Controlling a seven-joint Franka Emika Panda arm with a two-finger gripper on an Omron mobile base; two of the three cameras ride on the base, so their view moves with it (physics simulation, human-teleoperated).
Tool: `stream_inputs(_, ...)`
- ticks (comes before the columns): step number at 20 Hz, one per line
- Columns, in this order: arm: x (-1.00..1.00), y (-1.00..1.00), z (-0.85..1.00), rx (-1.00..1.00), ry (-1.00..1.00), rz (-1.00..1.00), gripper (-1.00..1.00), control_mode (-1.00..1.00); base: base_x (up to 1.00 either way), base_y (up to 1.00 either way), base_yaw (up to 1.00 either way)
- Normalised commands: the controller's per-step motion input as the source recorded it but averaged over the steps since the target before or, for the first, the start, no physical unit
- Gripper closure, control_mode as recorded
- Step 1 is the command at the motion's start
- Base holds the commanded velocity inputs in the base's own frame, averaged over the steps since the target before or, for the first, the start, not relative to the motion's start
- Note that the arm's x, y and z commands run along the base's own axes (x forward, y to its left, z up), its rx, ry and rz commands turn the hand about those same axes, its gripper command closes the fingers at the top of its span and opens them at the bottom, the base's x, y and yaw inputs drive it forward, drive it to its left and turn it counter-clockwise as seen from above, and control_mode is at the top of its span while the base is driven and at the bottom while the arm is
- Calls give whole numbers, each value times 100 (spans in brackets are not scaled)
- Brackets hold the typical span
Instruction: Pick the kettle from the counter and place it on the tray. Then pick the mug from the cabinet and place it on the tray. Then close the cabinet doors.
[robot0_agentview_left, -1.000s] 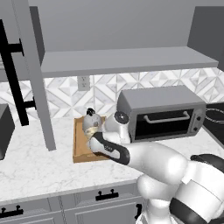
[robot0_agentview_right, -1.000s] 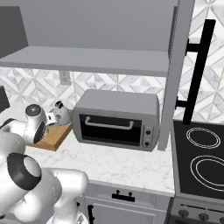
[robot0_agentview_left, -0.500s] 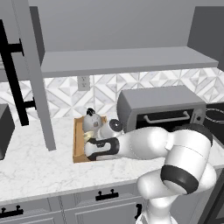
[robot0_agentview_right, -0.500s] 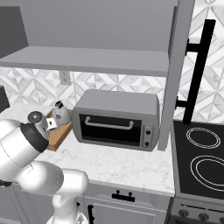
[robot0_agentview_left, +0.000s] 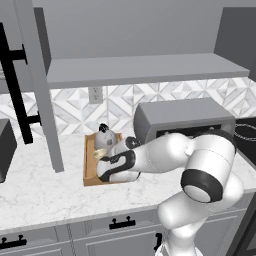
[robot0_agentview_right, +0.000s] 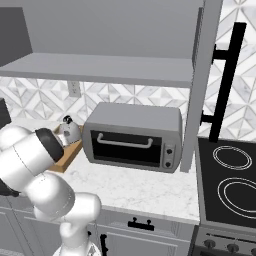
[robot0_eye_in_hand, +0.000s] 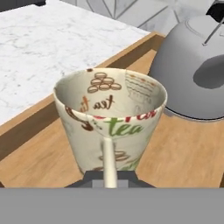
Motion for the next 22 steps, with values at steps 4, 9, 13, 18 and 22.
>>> stream_inputs(4,0,-7,-8,0,8,0,-100,-100,0,0,0)
stream_inputs(9,0,-13,-5,0,7,0,-100,-100,0,0,0)
stream_inputs(13,0,-9,-1,0,2,0,-100,-100,0,0,0)
stream_inputs(18,1,0,4,0,7,0,-100,-100,0,0,0)
stream_inputs(22,0,0,17,0,2,0,-100,-100,0,0,0)
